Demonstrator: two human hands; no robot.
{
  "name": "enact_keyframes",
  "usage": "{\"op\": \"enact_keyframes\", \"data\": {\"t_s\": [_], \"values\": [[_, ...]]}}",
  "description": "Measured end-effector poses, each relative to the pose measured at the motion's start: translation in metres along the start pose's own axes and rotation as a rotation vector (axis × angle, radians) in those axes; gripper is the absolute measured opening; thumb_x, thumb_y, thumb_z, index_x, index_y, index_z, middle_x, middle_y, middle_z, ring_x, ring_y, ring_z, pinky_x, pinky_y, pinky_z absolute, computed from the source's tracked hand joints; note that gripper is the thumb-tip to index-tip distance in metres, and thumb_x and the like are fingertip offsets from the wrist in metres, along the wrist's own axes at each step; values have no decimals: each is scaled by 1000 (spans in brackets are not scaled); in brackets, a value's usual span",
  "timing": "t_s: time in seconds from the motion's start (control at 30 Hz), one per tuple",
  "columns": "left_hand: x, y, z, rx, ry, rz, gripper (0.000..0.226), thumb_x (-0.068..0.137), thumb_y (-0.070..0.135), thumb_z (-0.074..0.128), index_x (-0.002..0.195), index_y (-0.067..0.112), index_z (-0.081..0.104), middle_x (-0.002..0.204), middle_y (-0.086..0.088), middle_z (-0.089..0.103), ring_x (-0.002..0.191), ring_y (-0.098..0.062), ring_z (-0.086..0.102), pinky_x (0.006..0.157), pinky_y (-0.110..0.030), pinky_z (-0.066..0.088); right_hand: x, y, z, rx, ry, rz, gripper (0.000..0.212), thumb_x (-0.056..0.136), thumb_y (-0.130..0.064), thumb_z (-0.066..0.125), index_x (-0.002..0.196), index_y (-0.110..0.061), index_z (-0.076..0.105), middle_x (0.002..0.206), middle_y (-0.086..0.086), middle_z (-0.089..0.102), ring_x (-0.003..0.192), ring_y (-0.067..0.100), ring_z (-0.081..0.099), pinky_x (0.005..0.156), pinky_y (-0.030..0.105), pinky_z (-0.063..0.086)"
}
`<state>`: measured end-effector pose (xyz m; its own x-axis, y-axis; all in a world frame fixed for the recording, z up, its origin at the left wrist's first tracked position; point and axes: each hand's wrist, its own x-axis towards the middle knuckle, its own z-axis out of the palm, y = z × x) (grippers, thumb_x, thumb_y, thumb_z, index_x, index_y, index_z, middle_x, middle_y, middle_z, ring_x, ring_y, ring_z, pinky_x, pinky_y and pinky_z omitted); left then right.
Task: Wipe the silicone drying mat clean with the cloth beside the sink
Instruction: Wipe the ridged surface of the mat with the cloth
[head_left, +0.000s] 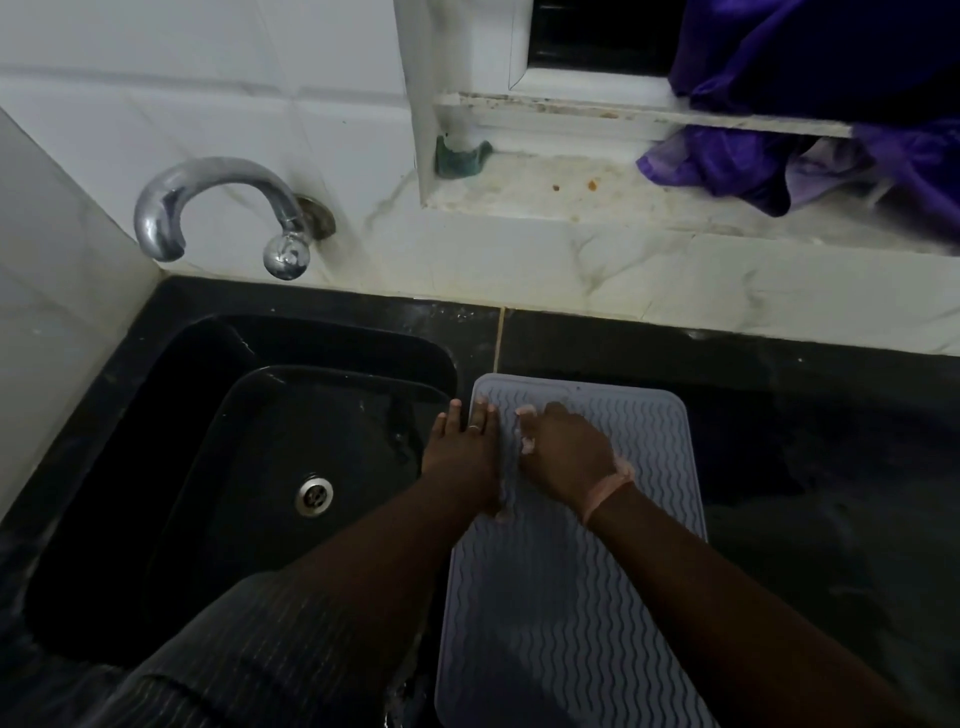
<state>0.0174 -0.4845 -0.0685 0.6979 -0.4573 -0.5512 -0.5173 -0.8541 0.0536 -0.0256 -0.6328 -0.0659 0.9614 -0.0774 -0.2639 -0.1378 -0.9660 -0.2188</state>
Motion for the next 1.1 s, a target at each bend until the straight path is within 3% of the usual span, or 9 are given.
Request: {"op": "enact_keyframes", "data": {"t_s": [0.13,0.3,0.4,0.53,0.67,0.73,0.8,0.97,1.1], "values": [[3,1,1,-27,-10,-14,135,77,50,83,159,11,-17,168,-11,-19,154,-39,-15,127,-51,-1,-44,-14,5,60,-83,-27,29,95,-46,56,116,-26,61,108,0,60,94,21,62,77,36,53],[3,2,-2,-15,-29,-11,130,80,47,81,160,10,-15,168,-13,-17,154,-40,-12,127,-52,2,-73,-17,5,56,-288,-31,19,89,-29,64,96,-14,72,97,3,70,85,20,68,67,25,46],[3,8,-11,40,-56,-29,128,81,48,80,160,8,-13,168,-16,-13,154,-42,-8,126,-53,4,-56,-4,-13,245,-395,-22,23,89,-38,66,84,-18,75,82,-3,71,75,13,67,75,31,55],[13,15,-27,69,51,-2,107,90,40,72,162,10,-1,169,-17,1,155,-41,1,126,-51,10,-23,22,-28,396,-126,85,31,96,-39,63,67,-28,65,71,-6,67,68,9,63,74,33,53],[29,19,-35,-50,80,64,92,91,27,69,161,15,11,167,-12,16,151,-38,19,119,-49,29,12,30,-26,246,45,86,25,99,-39,56,103,-20,71,99,6,65,89,22,65,80,36,55],[34,19,-29,-86,2,54,101,88,26,74,162,16,7,169,-8,6,154,-37,14,115,-52,35,20,27,-20,95,-10,106,38,99,-42,52,131,-22,59,117,11,58,105,31,62,85,44,55],[37,18,-25,-87,-49,39,116,80,28,83,163,18,1,170,-5,-3,155,-37,6,113,-55,38,21,24,-13,-30,1,75,47,99,-42,49,143,-24,47,128,11,55,113,34,58,87,48,53],[37,21,-39,-45,-121,28,112,83,28,80,163,20,2,170,-5,-6,155,-36,6,113,-56,37,10,5,-13,-132,-73,0,47,97,-39,57,141,-23,49,136,6,55,122,30,55,98,50,49],[41,21,-34,-30,-115,25,108,90,31,73,163,17,-5,170,-6,-12,156,-36,3,117,-55,33,-7,-6,3,43,-109,36,33,94,-43,63,121,-25,63,118,1,64,100,21,64,87,42,56]]}}
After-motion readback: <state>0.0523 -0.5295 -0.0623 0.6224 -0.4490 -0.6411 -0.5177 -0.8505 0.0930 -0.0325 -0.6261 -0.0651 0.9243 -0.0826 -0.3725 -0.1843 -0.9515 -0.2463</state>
